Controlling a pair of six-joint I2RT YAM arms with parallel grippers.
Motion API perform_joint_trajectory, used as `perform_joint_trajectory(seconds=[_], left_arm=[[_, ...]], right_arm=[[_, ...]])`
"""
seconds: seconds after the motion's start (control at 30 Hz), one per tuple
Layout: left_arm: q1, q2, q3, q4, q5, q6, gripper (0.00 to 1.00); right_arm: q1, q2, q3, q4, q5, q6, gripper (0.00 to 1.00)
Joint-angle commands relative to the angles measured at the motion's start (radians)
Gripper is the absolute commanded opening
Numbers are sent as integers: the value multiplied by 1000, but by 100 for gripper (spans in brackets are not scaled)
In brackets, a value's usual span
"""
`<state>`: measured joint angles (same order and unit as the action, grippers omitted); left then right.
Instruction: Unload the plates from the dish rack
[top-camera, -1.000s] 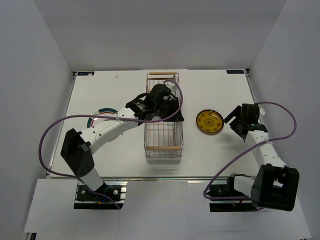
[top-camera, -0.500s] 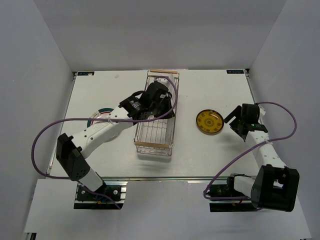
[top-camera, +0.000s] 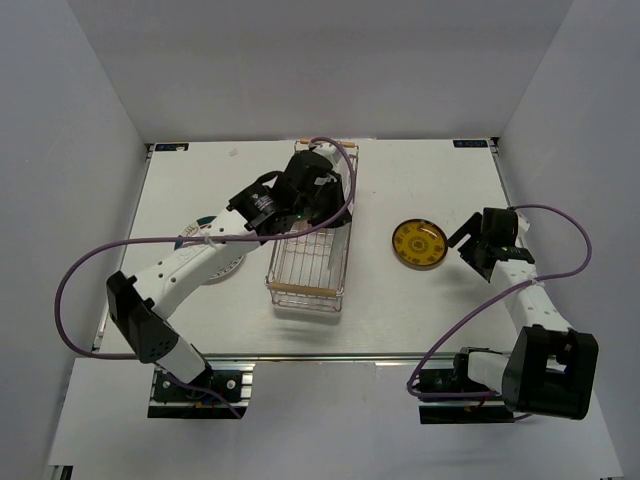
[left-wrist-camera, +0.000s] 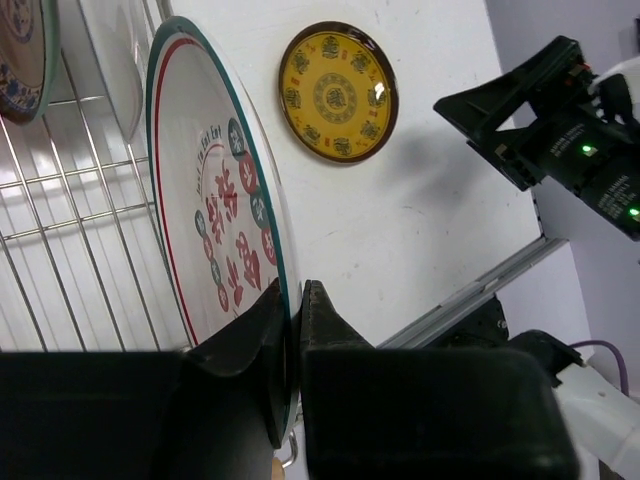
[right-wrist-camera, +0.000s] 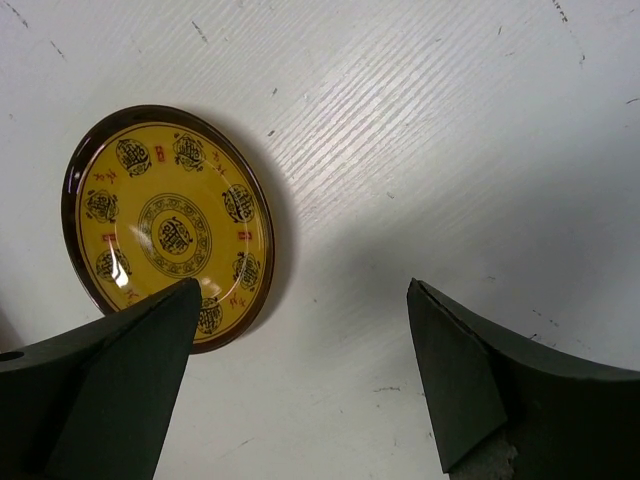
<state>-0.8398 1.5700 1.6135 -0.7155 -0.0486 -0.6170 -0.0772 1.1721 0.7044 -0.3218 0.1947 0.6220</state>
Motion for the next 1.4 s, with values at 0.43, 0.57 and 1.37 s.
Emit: perform_joint_trajectory(seconds=[0.43, 0.57, 1.37], left_arm=[[5, -90, 301, 5, 230, 128, 10], [15, -102, 344, -19, 78, 166, 9], [379, 77, -119, -45, -840, 117, 8]], right_arm=[[-3, 21, 21, -17, -8, 7, 89], [-3, 14, 20, -17, -9, 1, 89], [-3, 69, 33, -8, -40, -41, 89]])
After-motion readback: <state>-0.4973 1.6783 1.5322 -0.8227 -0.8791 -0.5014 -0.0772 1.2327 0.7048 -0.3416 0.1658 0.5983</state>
